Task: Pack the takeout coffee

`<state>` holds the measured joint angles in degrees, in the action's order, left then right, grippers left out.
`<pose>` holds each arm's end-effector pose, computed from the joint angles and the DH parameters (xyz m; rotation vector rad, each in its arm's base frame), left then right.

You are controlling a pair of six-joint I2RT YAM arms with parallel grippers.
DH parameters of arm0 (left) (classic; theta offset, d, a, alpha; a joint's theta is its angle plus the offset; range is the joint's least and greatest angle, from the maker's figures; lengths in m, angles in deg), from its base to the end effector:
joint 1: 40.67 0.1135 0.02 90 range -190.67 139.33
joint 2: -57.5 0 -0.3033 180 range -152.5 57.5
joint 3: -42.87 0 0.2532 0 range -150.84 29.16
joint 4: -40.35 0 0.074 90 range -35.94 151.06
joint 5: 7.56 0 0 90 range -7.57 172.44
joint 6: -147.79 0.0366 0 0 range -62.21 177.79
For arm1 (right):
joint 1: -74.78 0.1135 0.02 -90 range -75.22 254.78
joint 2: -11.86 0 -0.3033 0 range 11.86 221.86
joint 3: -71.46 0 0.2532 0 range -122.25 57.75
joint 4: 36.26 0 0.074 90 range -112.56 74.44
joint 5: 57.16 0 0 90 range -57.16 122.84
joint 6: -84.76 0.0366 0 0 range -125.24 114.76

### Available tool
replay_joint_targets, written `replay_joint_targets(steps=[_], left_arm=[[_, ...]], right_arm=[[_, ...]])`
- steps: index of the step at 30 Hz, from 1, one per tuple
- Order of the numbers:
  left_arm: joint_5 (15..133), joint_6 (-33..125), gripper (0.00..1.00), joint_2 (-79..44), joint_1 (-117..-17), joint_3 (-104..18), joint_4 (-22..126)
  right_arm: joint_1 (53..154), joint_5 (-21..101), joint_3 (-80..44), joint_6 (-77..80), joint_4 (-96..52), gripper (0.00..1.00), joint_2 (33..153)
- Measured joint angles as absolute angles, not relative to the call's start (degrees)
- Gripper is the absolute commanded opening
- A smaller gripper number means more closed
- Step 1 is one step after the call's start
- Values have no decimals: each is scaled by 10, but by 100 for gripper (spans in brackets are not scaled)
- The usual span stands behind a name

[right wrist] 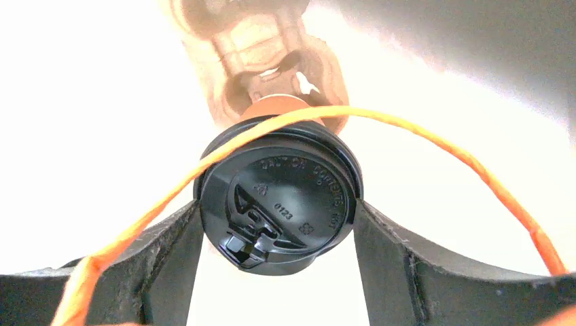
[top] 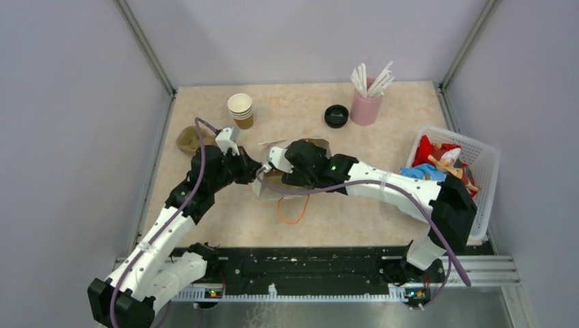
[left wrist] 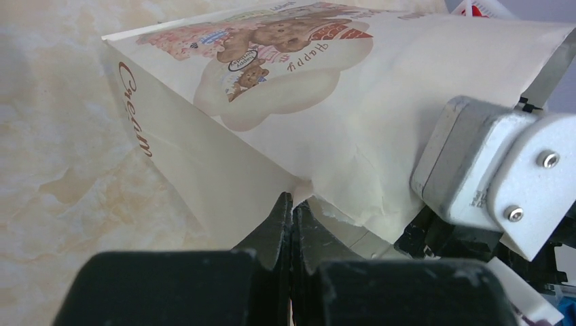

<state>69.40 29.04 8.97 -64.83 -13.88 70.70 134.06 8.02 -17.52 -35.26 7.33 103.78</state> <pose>0.1529 -0.0777 0.3357 0.0748 2.0386 -0.8178 0.1955 0.2989 0.3258 -1.4694 1.7739 -0.2575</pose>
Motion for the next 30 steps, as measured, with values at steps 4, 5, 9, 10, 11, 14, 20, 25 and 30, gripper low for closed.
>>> replay_joint_targets(steps=[4,5,9,10,11,14,20,25,30], left_arm=[[694,295,0,89,-648,-141,712],[695,297,0,89,-648,-141,713],[709,301,0,84,-648,-151,725],[714,302,0,82,-648,-155,726],[720,303,0,80,-648,-160,730],[740,305,0,75,-648,-172,741],[759,308,0,70,-648,-186,755],[765,308,0,70,-648,-187,760],[763,307,0,64,-648,-192,763]], right_arm=[[1339,104,-154,-394,56,70,1023],[1339,109,-153,-402,54,70,1022],[1339,136,-153,-430,44,71,1022],[1339,142,-153,-435,41,71,1022],[1339,149,-153,-439,39,71,1022],[1339,163,-153,-443,37,71,1022],[1338,181,-137,-456,40,71,1001],[1338,185,-135,-480,43,72,995],[1327,186,-136,-510,47,72,998]])
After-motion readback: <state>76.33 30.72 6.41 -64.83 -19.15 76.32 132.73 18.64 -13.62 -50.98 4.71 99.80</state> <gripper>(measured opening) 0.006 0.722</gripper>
